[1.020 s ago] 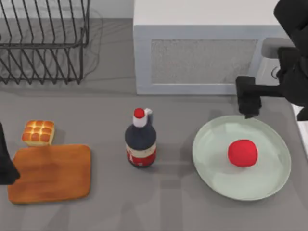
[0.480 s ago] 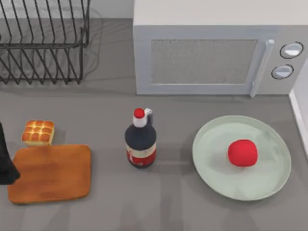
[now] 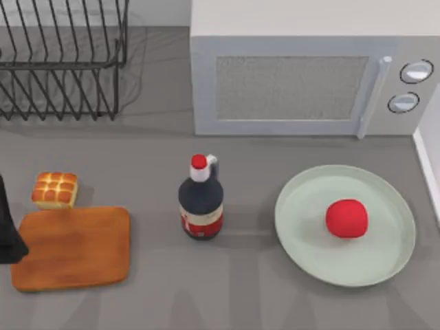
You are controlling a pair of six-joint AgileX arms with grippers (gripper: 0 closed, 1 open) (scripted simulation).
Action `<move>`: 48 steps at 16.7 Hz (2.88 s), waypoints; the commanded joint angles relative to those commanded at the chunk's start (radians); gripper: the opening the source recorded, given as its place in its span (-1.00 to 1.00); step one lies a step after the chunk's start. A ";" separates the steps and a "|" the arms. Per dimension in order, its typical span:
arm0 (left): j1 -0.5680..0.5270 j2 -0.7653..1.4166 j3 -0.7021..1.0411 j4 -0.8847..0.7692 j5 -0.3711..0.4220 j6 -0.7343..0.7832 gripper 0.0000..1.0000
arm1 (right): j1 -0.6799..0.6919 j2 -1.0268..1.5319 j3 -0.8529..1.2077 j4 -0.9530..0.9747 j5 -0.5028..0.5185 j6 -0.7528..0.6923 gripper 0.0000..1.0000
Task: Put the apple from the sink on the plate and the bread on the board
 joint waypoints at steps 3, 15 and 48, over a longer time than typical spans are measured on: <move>0.000 0.000 0.000 0.000 0.000 0.000 1.00 | -0.025 -0.072 -0.069 0.065 0.000 -0.026 1.00; -0.030 0.184 0.094 -0.115 0.021 -0.002 1.00 | -0.026 -0.075 -0.072 0.068 0.000 -0.027 1.00; -0.101 1.958 1.424 -1.036 0.001 -0.029 1.00 | -0.026 -0.075 -0.072 0.068 0.000 -0.027 1.00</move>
